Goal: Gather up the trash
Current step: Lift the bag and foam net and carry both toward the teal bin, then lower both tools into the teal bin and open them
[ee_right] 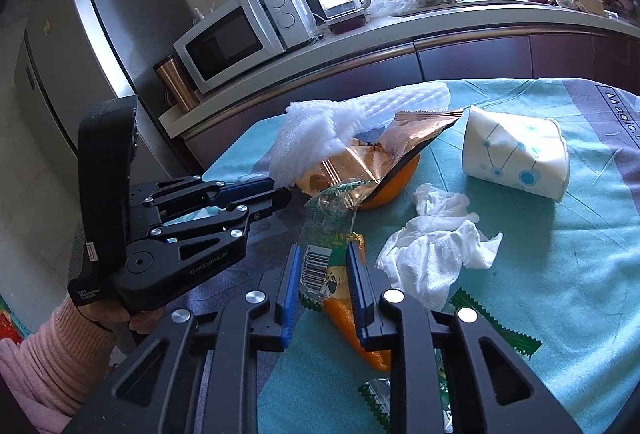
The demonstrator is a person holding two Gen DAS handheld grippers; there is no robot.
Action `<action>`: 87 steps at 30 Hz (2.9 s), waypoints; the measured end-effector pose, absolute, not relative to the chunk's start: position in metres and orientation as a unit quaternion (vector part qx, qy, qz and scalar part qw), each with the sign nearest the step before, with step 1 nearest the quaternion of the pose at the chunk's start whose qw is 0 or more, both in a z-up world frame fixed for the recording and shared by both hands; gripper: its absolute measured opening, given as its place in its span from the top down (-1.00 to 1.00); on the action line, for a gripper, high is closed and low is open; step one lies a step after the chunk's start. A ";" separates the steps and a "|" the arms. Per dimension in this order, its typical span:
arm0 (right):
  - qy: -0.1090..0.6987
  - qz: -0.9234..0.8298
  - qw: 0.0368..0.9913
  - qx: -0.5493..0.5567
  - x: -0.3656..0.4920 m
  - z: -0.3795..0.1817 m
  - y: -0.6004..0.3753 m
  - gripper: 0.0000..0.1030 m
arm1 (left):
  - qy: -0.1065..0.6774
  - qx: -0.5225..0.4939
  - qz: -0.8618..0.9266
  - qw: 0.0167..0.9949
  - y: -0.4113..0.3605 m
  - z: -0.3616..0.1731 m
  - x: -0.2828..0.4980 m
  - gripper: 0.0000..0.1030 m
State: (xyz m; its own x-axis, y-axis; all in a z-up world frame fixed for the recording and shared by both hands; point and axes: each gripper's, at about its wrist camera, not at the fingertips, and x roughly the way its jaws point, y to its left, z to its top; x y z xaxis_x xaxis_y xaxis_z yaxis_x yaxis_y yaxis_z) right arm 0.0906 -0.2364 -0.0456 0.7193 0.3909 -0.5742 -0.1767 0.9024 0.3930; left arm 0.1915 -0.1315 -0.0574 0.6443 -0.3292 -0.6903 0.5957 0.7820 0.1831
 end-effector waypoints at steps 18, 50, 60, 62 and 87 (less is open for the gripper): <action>0.323 0.186 0.914 0.158 0.079 -0.032 -0.230 0.95 | 0.295 0.114 -0.253 0.914 -0.070 -0.021 0.154 0.92; 0.322 0.240 0.896 0.191 0.088 -0.017 -0.200 0.96 | 0.300 0.029 -0.155 0.941 0.080 -0.015 0.099 0.92; 0.328 0.353 0.859 0.174 0.115 -0.003 -0.111 0.96 | 0.308 0.024 -0.078 0.948 0.149 -0.015 0.076 0.92; 0.334 0.374 0.848 0.172 0.125 -0.003 -0.091 0.96 | 0.314 0.024 -0.063 0.947 0.163 -0.019 0.074 0.92; 0.395 0.457 0.787 0.123 0.179 -0.022 0.078 0.97 | 0.382 -0.002 0.024 0.924 0.253 -0.066 0.091 0.91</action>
State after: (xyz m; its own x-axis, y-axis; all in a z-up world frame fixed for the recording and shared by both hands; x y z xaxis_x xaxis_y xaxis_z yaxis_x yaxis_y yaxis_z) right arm 0.1786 0.0783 -0.0220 0.2698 0.8168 -0.5100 -0.6227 0.5520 0.5546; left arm 0.0907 0.2525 -0.0662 0.7075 0.0433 -0.7053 -0.0464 0.9988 0.0148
